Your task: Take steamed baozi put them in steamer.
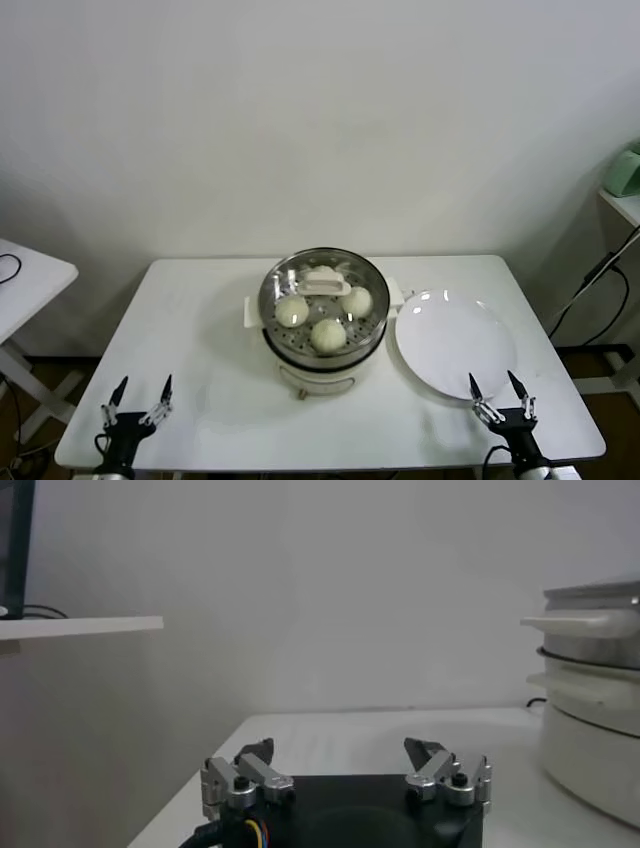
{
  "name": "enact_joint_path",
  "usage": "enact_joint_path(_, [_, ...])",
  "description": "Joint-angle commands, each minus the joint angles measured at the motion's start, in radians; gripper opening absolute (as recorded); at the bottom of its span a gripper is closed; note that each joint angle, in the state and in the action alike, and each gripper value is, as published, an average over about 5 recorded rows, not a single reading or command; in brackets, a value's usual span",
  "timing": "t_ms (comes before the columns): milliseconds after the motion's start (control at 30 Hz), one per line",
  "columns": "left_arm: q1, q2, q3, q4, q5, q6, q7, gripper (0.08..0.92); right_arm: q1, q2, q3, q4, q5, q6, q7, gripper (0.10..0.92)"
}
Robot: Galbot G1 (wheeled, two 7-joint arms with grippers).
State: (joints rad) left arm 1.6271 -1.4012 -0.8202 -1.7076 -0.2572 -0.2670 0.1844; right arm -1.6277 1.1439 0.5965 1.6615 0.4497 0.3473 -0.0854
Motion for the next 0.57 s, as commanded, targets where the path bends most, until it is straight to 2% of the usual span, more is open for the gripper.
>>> enact_joint_path(33, [0.004,-0.002,-0.004,0.004,0.006,-0.006,0.002,0.823,0.004,0.001,-0.003,-0.002,0.005,0.0,-0.004,0.823])
enact_joint_path(567, [0.008,0.0,0.001,0.008,0.032,0.001,0.019,0.823,0.005,0.0,-0.006,-0.002,0.007,0.005,-0.006,0.823])
